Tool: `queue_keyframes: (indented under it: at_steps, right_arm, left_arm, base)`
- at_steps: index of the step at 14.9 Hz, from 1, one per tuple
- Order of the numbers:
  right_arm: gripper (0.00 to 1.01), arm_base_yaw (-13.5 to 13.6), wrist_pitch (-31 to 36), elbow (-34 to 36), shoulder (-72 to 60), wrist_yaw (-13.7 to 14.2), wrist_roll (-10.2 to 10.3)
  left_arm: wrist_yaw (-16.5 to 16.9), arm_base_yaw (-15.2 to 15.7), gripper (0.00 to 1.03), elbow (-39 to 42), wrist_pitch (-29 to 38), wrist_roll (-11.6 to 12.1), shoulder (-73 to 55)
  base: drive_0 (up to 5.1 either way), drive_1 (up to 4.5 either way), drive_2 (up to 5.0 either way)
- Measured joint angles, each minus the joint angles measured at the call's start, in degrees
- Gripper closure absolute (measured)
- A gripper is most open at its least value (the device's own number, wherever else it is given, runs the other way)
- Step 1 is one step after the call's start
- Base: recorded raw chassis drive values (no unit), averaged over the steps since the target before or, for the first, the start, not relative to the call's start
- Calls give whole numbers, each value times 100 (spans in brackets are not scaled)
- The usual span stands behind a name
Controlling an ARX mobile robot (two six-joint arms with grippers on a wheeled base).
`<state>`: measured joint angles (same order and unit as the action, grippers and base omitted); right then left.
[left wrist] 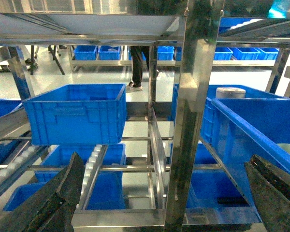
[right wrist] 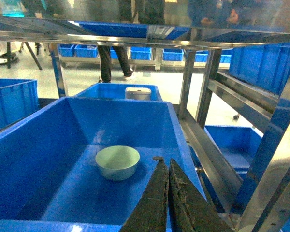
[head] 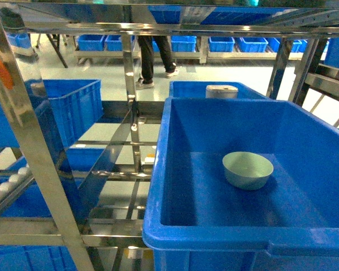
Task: Place green bowl on second shelf with right arm
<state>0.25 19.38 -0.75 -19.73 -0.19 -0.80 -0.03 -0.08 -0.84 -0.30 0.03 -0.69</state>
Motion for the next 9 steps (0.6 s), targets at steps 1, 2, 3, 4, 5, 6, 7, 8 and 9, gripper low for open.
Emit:
queue_keyframes:
  at_steps: [1,2,3,4,5,6,7,8,9]
  right_arm:
    - [99,0,-94,0,118,2,2]
    - [99,0,-221,0,282,4,2]
    - [99,0,-352,0,400,4,2]
    - [99,0,-466,0,505,4,2]
    - [99,0,-566,0,612,2,2]
    - [99,0,-664,0,706,2,2]
    - [99,0,-756,0,800,2,2]
    - [99,0,-824,0,870,4,2]
    - [99,0,-892,0,931,2,2]
  left_arm:
    - [-2,0,5,0,2,0,0]
    - [-2,0,5,0,0,0,0]
    - [0,2,5,0,2,0,0]
    - [-2,0,5,0,2,0,0]
    - [-2,2,5,0,0,0,0]
    - [0,2,5,0,0,0,0]
    - [-2,0,5,0,2,0,0]
    - [-2,2,5,0,2,0,0]
    - [0,2,5,0,2,0,0]
  base:
    - [0,0,0]
    - [0,0,0]
    - [0,0,0]
    - [0,0,0]
    - [0,0,0]
    - [0,0,0]
    - [0,0,0]
    - [0,0,0]
    - [0,0,0]
